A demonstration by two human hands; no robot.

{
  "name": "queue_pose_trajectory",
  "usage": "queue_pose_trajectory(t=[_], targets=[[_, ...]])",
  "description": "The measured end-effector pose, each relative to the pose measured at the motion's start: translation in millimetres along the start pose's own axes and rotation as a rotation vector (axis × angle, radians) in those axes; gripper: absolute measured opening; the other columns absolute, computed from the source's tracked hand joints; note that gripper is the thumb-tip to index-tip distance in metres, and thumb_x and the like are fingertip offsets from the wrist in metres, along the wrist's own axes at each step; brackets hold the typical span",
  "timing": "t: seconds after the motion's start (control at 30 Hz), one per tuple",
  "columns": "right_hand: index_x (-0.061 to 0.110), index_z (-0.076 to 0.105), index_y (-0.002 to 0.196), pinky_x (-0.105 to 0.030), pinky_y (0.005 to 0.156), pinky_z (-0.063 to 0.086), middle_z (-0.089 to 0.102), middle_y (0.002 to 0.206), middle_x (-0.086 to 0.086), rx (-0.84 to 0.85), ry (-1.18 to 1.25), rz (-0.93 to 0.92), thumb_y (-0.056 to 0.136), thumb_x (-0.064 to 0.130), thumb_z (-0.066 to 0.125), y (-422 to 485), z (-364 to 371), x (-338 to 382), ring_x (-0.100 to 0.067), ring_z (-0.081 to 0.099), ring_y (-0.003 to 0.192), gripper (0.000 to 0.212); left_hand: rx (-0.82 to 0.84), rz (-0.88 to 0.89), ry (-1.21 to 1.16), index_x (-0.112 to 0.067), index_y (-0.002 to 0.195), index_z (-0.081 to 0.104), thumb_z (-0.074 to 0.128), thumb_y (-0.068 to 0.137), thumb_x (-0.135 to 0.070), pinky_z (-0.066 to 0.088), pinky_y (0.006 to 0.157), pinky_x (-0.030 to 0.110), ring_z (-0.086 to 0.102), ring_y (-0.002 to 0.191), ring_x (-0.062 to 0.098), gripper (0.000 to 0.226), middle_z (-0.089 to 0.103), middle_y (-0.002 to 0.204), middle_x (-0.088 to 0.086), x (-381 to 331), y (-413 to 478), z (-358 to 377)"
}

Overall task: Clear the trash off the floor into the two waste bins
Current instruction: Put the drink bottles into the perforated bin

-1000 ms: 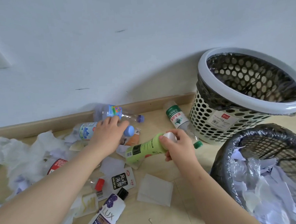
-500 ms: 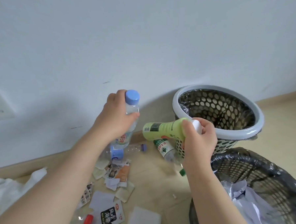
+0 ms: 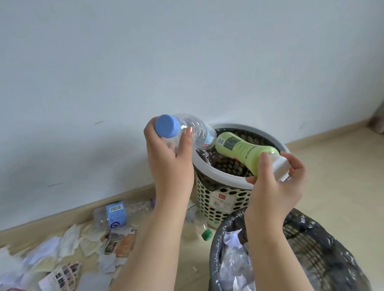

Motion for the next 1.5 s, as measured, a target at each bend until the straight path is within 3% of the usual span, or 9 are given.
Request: queue_pose_trajectory(t=[0.1,0.17,0.3,0.4,0.6,0.83,1.07,1.23,1.5], targets=[[0.033,0.053,0.098,-0.026,0.065,0.056,0.048,0.12,-0.002,0.129,-0.107,-0.036,0.083,0.018,0.068,8,2,-2,-0.01,0.068,0.07,0.026,0.094,-0.047,0.014,-0.03,0.11,0.036,0.056,0.091,-0.02,0.043,0.084,0.007,0.052,0.107,0.013,0.029,0.052,0.111,-0.004,20,-11,14],[0.029,0.054,0.104,-0.031,0.072,0.056,0.048,0.116,0.002,0.212,-0.179,-0.024,0.084,0.018,0.067,12,5,-7,0.0,0.066,0.064,0.026,0.153,-0.038,0.055,-0.031,0.109,0.037,0.056,0.091,-0.02,0.045,0.095,0.022,0.05,0.111,0.017,0.028,0.049,0.11,-0.007,29,-16,21],[0.033,0.056,0.089,-0.026,0.071,0.052,0.055,0.084,0.009,0.261,-0.272,-0.032,0.091,0.012,0.055,18,7,-15,-0.012,0.067,0.073,0.021,0.302,-0.029,0.166,-0.025,0.112,0.043,0.057,0.09,-0.016,0.039,0.104,0.035,0.039,0.112,0.007,0.027,0.035,0.104,-0.021,39,-24,36],[0.036,0.055,0.098,-0.02,0.069,0.045,0.057,0.094,0.007,0.306,-0.32,-0.042,0.092,0.01,0.052,20,11,-20,-0.014,0.059,0.078,0.027,0.412,-0.041,0.261,-0.017,0.125,0.045,0.055,0.091,-0.011,0.038,0.105,0.032,0.036,0.113,0.002,0.036,0.033,0.114,-0.013,46,-28,46],[0.032,0.053,0.104,-0.027,0.067,0.049,0.059,0.1,0.006,0.29,-0.359,0.106,0.092,0.011,0.05,17,5,-48,-0.015,0.057,0.075,0.024,0.472,-0.134,0.323,-0.024,0.137,0.035,0.049,0.094,-0.011,0.034,0.108,0.031,0.038,0.124,0.007,0.048,0.034,0.129,-0.012,58,-29,48],[0.026,0.053,0.106,-0.025,0.062,0.049,0.058,0.093,0.006,0.303,-0.372,0.188,0.091,0.007,0.046,6,11,-62,-0.01,0.054,0.067,0.025,0.43,-0.256,0.384,-0.026,0.126,0.045,0.045,0.095,-0.016,0.03,0.079,0.011,0.049,0.096,0.001,0.032,0.04,0.135,-0.006,68,-25,28],[0.029,0.052,0.093,-0.042,0.085,0.05,0.06,0.085,0.001,0.448,-0.446,0.204,0.087,0.005,0.045,-36,43,-88,-0.017,0.057,0.079,0.025,0.516,-0.267,0.526,-0.023,0.118,0.054,0.048,0.095,-0.018,0.034,0.074,0.017,0.053,0.089,0.006,0.025,0.053,0.123,-0.007,82,-19,-16],[0.028,0.052,0.095,-0.044,0.089,0.05,0.058,0.087,0.004,0.583,-0.546,0.258,0.086,0.008,0.047,-76,60,-122,-0.021,0.059,0.087,0.022,0.579,-0.3,0.656,-0.023,0.111,0.059,0.051,0.093,-0.018,0.034,0.068,0.019,0.054,0.082,0.008,0.02,0.06,0.111,-0.006,109,-25,-62],[0.022,0.05,0.107,-0.03,0.067,0.046,0.054,0.091,0.002,0.824,-0.805,0.471,0.089,0.011,0.047,-130,38,-194,-0.015,0.053,0.076,0.021,0.754,-0.382,0.861,-0.022,0.109,0.06,0.052,0.092,-0.015,0.035,0.063,0.011,0.052,0.077,-0.003,0.02,0.058,0.102,-0.008,164,-45,-136]])
Point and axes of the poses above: each hand's wrist, its own y-axis towards the middle knuckle, its own z-axis out of the palm, x = y × z, the point moved 7 cm from there along y, towards the middle knuckle
